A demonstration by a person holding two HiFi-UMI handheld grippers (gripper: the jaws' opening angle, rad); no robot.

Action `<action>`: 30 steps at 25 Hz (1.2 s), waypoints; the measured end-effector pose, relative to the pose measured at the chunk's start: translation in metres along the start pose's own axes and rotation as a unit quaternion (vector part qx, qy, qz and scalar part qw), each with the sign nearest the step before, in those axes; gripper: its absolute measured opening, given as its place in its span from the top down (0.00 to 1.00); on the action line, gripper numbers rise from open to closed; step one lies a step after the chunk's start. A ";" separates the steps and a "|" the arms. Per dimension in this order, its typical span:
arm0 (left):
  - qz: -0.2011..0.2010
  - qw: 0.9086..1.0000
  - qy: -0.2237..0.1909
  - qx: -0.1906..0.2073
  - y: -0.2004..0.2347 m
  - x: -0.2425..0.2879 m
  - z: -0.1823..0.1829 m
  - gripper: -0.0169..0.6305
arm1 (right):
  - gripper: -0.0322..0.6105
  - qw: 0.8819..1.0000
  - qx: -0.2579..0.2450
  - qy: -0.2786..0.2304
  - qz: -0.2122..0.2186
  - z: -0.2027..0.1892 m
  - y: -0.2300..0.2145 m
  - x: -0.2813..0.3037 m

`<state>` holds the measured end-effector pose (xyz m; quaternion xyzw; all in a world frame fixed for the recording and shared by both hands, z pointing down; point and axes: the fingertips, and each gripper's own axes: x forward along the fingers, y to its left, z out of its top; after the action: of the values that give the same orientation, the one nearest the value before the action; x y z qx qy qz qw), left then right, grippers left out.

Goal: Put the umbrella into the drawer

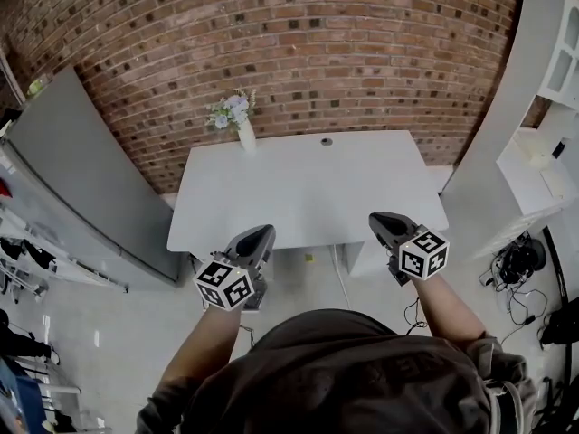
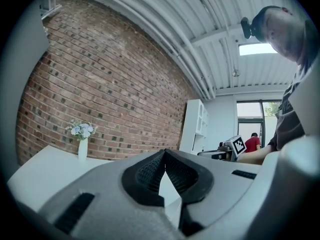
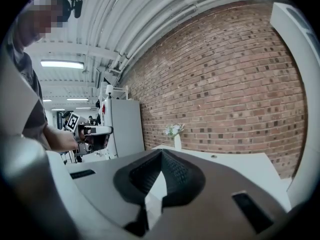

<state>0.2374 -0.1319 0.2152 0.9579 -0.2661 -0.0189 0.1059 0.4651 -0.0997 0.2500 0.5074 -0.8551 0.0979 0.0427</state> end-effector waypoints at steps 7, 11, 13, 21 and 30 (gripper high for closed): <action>0.006 1.000 -0.001 -0.003 0.006 -0.006 -0.002 0.97 | 0.96 1.000 -0.005 0.005 0.007 -0.001 0.005 0.010; 0.008 1.000 -0.002 0.000 0.008 -0.007 0.002 0.97 | 0.96 1.000 -0.010 0.009 0.006 -0.002 0.005 0.013; 0.008 1.000 -0.002 0.001 0.008 -0.006 0.002 0.97 | 0.96 1.000 -0.015 0.015 0.003 -0.003 0.003 0.014; 0.010 1.000 0.001 0.006 0.011 -0.008 0.000 0.97 | 0.96 1.000 -0.018 0.024 0.003 -0.005 0.000 0.018; 0.016 1.000 0.002 0.008 0.014 -0.011 0.001 0.97 | 0.96 0.999 -0.023 0.031 0.012 -0.005 0.001 0.022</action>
<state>0.2205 -0.1380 0.2166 0.9543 -0.2814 -0.0127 0.0993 0.4531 -0.1174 0.2586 0.4930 -0.8613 0.0941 0.0797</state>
